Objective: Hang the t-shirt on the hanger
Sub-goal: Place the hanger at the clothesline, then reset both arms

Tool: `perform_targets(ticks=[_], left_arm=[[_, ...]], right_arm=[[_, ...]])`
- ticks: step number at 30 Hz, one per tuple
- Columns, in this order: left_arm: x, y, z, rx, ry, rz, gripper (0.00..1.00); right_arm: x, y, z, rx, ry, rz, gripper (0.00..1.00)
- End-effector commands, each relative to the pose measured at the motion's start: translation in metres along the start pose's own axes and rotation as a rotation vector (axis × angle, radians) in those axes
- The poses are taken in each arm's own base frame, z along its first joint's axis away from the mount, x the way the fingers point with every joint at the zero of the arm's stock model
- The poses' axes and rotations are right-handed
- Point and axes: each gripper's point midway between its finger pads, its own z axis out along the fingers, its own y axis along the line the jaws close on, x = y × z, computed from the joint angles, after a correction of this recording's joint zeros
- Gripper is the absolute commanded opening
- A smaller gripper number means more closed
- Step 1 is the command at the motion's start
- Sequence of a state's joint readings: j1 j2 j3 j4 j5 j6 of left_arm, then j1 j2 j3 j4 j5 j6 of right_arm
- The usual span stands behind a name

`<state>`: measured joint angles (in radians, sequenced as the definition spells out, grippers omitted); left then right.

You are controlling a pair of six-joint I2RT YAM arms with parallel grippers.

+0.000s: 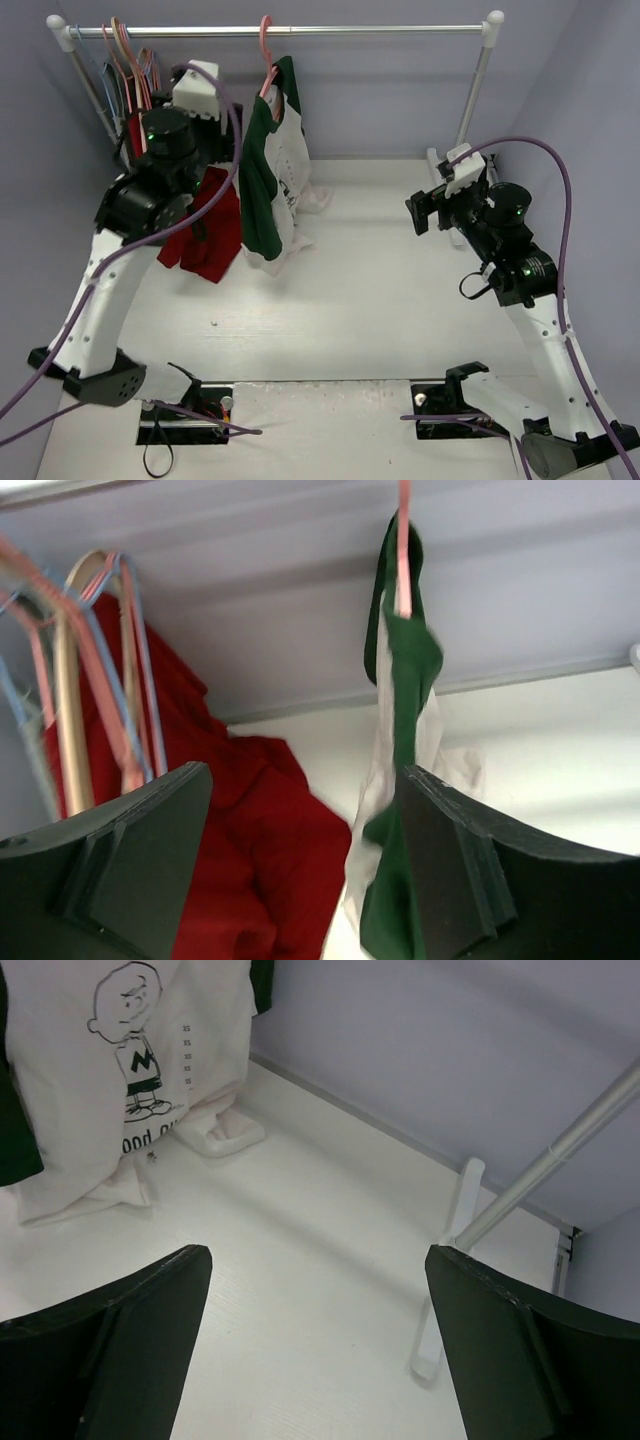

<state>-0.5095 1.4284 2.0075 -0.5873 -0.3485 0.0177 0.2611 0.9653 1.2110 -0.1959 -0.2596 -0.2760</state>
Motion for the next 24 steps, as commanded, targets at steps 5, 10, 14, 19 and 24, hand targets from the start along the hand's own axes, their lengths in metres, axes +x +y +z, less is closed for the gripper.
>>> perform_targets(ticks=[5, 10, 14, 19, 24], left_arm=[[0.053, 0.024, -0.080, 0.032, 0.123, -0.045, 0.75], [0.125, 0.040, -0.130, 0.016, 0.284, -0.048, 0.75], [0.153, 0.065, -0.166, -0.048, 0.292, -0.033, 0.75], [0.166, 0.077, -0.183, -0.068, 0.272, -0.002, 0.75], [0.185, 0.075, -0.184, -0.050, 0.298, 0.032, 0.75]], right_arm=[[-0.001, -0.020, -0.031, 0.173, -0.054, 0.090, 1.00], [0.018, -0.031, -0.060, 0.303, -0.045, 0.183, 1.00], [0.026, -0.024, -0.085, 0.307, -0.075, 0.164, 1.00], [0.042, -0.027, -0.094, 0.353, -0.062, 0.191, 1.00], [0.051, -0.026, -0.094, 0.369, -0.049, 0.230, 1.00]])
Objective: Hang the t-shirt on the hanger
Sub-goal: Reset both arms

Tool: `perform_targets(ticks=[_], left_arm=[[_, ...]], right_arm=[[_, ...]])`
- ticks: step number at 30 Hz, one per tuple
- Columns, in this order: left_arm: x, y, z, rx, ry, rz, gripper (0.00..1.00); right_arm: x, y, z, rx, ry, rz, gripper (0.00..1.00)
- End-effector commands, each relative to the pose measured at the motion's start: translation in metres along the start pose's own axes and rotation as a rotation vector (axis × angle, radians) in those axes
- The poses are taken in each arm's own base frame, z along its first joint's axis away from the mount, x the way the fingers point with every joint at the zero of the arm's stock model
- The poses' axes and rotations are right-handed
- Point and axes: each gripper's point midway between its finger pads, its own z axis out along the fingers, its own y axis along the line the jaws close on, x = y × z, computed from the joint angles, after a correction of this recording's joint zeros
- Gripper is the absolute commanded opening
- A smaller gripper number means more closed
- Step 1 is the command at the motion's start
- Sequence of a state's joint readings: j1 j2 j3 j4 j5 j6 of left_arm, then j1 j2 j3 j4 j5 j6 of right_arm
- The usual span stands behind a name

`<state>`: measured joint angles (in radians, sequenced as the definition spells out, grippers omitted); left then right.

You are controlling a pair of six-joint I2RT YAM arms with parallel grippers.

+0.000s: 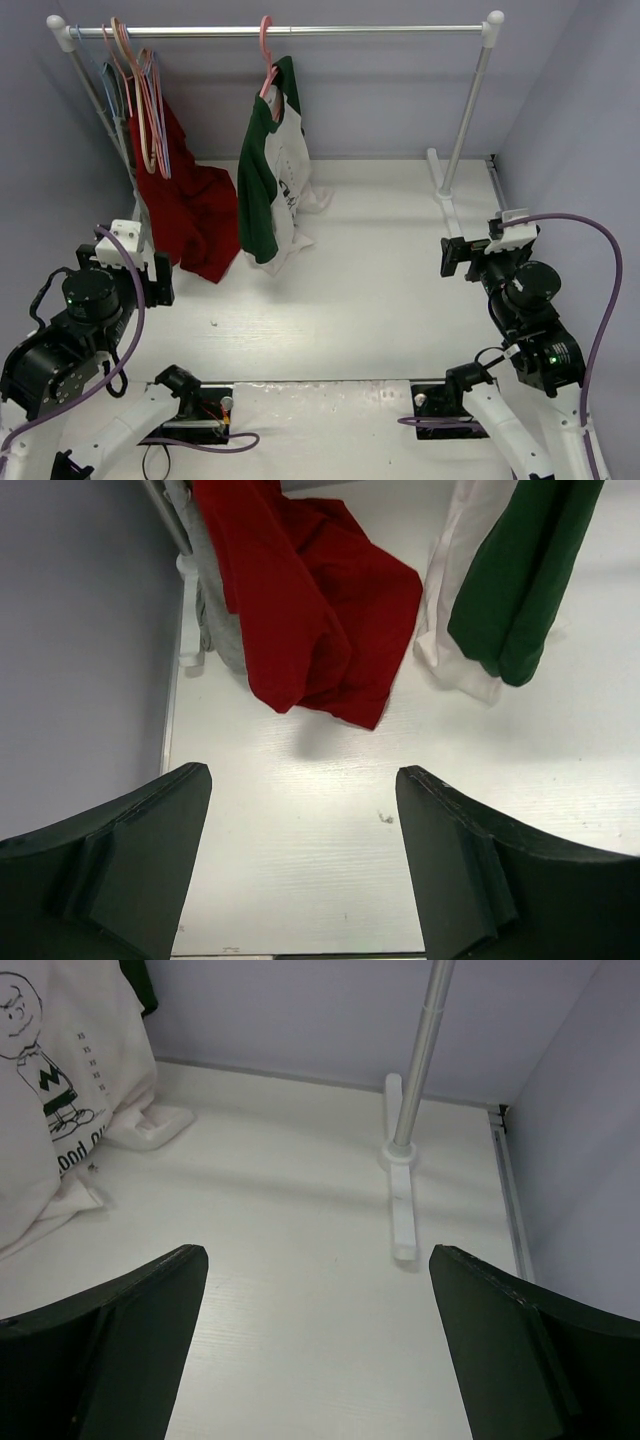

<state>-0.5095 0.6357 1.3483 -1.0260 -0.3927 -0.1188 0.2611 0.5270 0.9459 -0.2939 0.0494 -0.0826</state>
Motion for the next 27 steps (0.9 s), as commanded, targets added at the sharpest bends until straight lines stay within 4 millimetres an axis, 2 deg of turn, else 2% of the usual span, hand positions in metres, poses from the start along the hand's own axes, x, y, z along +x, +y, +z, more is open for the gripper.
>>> perform_targets(ticks=[1, 8, 14, 22, 27], left_arm=[[0.006, -0.003, 0.014, -0.015, 0.027, 0.034, 0.75], [0.030, -0.010, 0.021, -0.001, 0.092, 0.047, 0.75], [0.035, -0.017, 0.029, 0.012, 0.096, 0.032, 0.75], [0.042, -0.024, 0.042, 0.009, 0.094, 0.007, 0.75], [0.047, -0.027, 0.050, -0.002, 0.092, -0.010, 0.75]], right_arm=[[-0.003, -0.006, 0.006, 0.044, -0.019, 0.043, 1.00], [0.004, -0.008, 0.005, 0.075, -0.002, 0.108, 1.00], [0.010, -0.011, 0.002, 0.095, -0.009, 0.121, 1.00], [0.008, -0.011, -0.006, 0.092, -0.036, 0.133, 1.00], [0.009, -0.004, -0.009, 0.056, -0.044, 0.150, 1.00]])
